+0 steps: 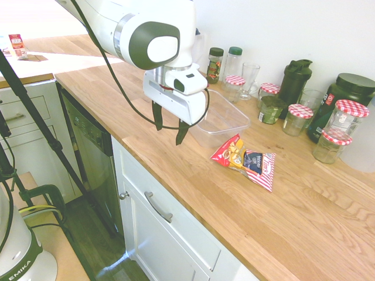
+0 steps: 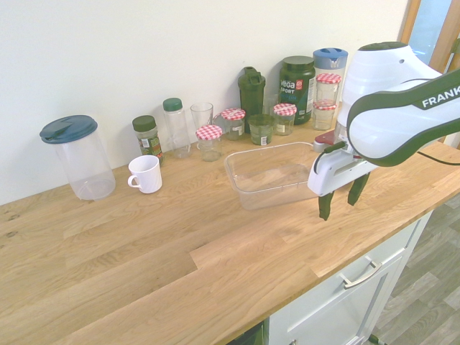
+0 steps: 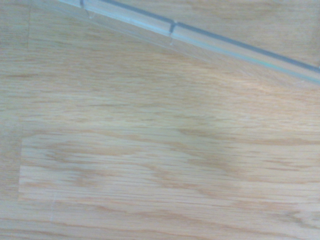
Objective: Put the chip bag into the container
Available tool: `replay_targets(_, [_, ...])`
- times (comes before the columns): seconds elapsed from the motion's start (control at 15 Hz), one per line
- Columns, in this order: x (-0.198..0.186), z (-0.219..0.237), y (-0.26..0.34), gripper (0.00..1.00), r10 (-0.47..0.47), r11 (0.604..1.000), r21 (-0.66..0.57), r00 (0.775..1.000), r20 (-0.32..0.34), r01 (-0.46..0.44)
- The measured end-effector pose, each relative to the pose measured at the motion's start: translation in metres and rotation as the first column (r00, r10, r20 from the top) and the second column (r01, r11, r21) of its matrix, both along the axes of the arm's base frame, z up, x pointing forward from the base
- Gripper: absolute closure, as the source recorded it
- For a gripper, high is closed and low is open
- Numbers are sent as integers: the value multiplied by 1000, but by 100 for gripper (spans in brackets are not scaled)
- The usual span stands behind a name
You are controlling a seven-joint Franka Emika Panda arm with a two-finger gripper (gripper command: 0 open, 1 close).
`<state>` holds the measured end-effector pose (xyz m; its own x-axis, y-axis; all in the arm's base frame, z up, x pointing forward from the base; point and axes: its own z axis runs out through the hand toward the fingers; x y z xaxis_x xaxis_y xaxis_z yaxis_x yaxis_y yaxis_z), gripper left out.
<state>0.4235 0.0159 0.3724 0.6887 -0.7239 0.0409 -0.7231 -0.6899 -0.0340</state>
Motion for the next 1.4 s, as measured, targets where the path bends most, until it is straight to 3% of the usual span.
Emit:
replay_targets(0.27, [3, 4, -4, 0, -14, 1000, -25, 1000, 12, 14])
replay_targets(0.8, [32, 25, -54, 0, -28, 967, -245, 981, 192, 76])
replay_targets(1.13, [48, 14, -73, 0, 5, 933, -350, 971, 240, 82])
replay_targets(1.2, [50, 12, -76, 100, 12, 929, -361, 971, 239, 77])
replay_targets(1.4, [54, 7, -90, 100, 33, 915, -398, 970, 239, 67])
